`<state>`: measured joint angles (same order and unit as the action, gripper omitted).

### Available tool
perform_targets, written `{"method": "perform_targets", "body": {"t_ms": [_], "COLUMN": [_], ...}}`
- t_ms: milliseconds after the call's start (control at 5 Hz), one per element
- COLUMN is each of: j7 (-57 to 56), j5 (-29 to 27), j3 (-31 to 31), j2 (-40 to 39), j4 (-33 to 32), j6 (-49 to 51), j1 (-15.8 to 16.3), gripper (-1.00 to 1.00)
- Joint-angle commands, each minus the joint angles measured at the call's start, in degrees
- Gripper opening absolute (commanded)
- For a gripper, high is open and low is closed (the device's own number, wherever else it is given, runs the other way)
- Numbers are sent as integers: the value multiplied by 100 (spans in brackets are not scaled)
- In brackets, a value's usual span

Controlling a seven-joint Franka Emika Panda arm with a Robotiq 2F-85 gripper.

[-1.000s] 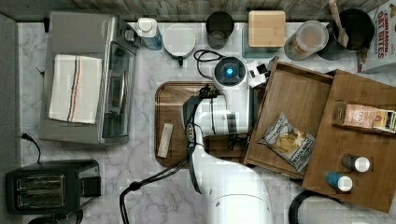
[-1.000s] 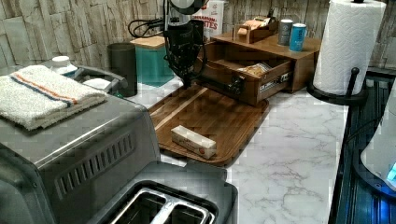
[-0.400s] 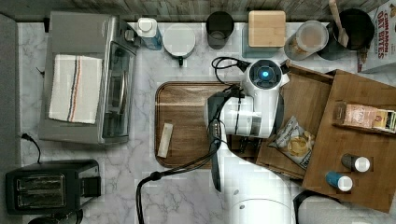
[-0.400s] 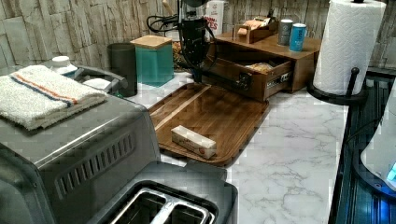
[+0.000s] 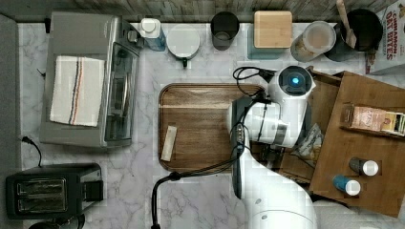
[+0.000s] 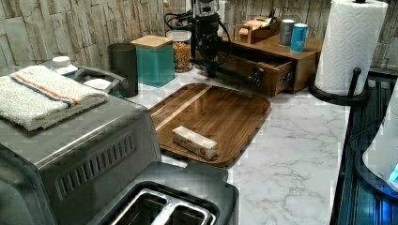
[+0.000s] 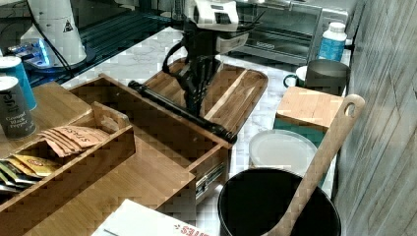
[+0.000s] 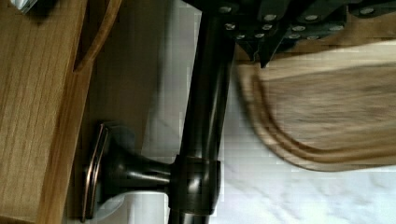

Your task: Close the drawer.

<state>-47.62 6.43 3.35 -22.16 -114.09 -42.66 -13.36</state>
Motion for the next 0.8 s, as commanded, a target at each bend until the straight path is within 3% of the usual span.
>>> {"method": "perform_targets", "body": {"t_ms": [200,400,600,800], "j7": [-551,-575,-1452,-1465], "j5": [-250,-308,-907,-927], "j3": [1066,1263,992,1046], "j2": [727,632,701,698], "j4": [-71,35,-46,-46], "j6": [-142,-225,-111,-112], "j1": [-1437,-1451,-1712,-1661], "gripper": [-100,-100,-100,-100]}}
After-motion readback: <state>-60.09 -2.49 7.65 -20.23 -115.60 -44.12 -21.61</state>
